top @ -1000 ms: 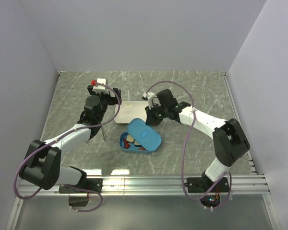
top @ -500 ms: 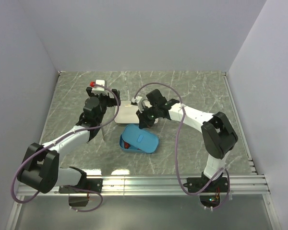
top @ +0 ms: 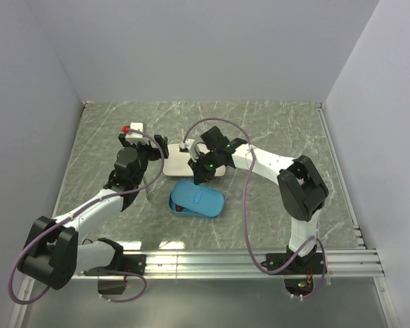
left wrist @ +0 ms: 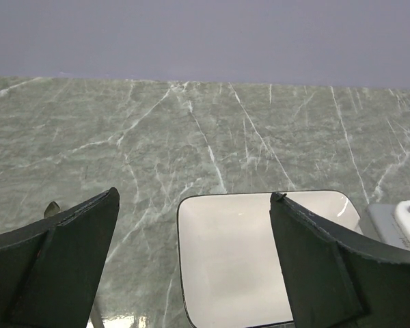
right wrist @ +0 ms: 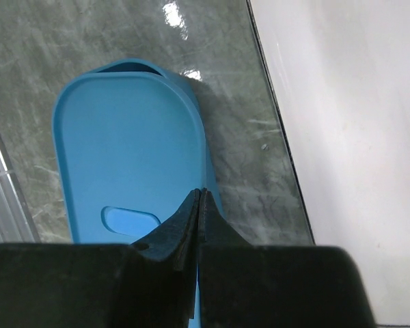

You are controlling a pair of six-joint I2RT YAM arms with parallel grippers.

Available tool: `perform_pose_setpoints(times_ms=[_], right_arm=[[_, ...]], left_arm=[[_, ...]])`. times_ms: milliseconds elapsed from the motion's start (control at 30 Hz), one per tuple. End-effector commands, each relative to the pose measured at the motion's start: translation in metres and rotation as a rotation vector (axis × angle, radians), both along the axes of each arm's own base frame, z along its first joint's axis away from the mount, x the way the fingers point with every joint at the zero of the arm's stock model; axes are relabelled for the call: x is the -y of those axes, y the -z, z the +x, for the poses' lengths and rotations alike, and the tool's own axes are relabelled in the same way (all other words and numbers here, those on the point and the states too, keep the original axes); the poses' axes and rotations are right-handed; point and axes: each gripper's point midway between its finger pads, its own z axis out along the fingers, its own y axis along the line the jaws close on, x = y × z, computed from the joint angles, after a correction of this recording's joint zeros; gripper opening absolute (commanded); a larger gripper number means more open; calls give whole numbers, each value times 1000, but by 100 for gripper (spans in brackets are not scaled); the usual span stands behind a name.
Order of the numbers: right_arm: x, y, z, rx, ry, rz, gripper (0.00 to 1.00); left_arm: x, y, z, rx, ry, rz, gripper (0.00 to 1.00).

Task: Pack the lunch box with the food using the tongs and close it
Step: Put the lid back on the lunch box

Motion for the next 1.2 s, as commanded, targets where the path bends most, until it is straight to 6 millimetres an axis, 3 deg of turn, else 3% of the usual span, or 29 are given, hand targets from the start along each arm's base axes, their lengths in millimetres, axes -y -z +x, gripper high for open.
perform_pose_setpoints(times_ms=[0,267,600,767,967,1033,1100,1133,1167], right_arm=[[-17,-12,6,35,-47,37,0],[-24,-5,-2,26,-81,6,1],[-25,-18,-2,73,-72,49,30],[-27,-24,3,102,-61,62,37],[-23,-45,5,174,-14,116,42],[-23,-69,8,242,10,176,42],[-14,-70,8,264,66,176,43],[-13,-92,11,323,91,225,43],[-2,-87,12,340,140,206,43]], left_arm=[[1,-14,-4,41,5,-41,98],[6,-9,-7,32,31,-47,98],[7,-9,-11,38,42,-55,99],[8,-10,-12,43,45,-55,99],[10,-12,-15,67,61,-56,100],[11,-13,-16,81,68,-53,99],[15,-13,-17,85,93,-51,99],[17,-13,-17,87,103,-48,99],[21,-12,-19,87,131,-46,99]])
